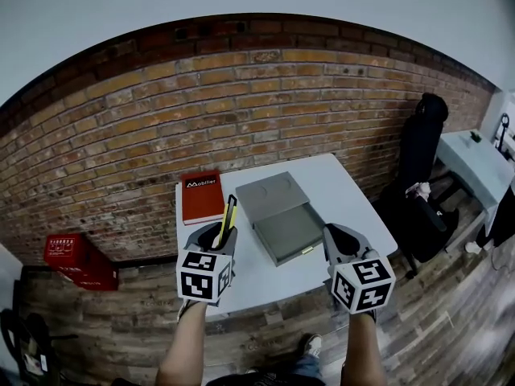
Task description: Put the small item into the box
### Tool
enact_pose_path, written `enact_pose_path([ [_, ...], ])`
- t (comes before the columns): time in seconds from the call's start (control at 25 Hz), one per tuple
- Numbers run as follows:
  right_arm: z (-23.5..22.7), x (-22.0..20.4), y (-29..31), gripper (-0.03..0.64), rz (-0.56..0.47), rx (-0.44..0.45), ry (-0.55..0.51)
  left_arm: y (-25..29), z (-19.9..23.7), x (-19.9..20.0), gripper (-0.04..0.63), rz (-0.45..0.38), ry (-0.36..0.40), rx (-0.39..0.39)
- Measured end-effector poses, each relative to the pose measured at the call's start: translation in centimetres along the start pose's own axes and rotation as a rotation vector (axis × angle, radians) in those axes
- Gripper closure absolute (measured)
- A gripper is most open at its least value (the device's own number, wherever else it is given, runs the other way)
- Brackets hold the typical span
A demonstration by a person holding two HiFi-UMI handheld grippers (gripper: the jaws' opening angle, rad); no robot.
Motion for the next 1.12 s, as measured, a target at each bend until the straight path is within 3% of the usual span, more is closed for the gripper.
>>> enact_pose_path([
  [0.64, -10.6, 1.1, 9.8, 0.597, 0.019, 0.225, -0.024, 9.2, -2.3, 3.3, 0.466, 0.037, -0.055, 0.208],
  [0.88, -12.4, 1.7, 11.7, 0.597, 0.014, 0.314, -0.043, 10.2, -3.4, 4.2, 0.466, 0.035, -0.073, 0.284],
  [1.12, -12.5, 2.1, 12.8, 0.597, 0.007, 0.351, -0.035, 10.2, -3.9, 4.2, 0.466, 0.057, -0.060, 0.294],
])
Point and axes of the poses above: the fingertips, and each gripper's own axes: y forward along the fingers, z to its left, x out of its top, the point moved 2 cm from there along -y, backward along the fingers, and after that the axes turned 2 degrees about -x, right-handed, at the moved point
